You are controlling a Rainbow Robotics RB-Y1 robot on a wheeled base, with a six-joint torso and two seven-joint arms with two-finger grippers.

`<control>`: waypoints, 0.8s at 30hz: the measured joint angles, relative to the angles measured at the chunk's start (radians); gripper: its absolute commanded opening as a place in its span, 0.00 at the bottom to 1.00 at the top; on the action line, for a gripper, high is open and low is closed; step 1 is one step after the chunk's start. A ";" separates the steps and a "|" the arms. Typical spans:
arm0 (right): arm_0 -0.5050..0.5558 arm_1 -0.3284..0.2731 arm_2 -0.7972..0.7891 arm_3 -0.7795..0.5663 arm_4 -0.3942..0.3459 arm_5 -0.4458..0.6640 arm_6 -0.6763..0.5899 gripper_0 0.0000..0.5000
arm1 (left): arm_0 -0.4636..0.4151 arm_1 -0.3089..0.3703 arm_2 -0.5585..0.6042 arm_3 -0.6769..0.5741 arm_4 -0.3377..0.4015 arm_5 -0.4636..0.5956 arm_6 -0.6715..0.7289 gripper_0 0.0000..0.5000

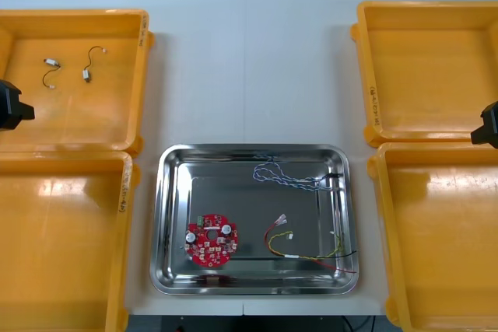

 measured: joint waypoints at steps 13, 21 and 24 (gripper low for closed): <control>0.000 0.000 0.000 0.000 0.000 0.000 0.000 1.00 | 0.000 0.000 0.000 0.000 0.000 0.000 0.000 1.00; 0.000 0.000 0.000 0.000 0.000 0.000 0.000 1.00 | 0.000 0.000 0.000 0.000 0.000 0.000 0.000 1.00; 0.000 0.000 0.000 0.000 0.000 0.000 0.000 1.00 | 0.000 0.000 0.000 0.000 0.000 0.000 0.000 1.00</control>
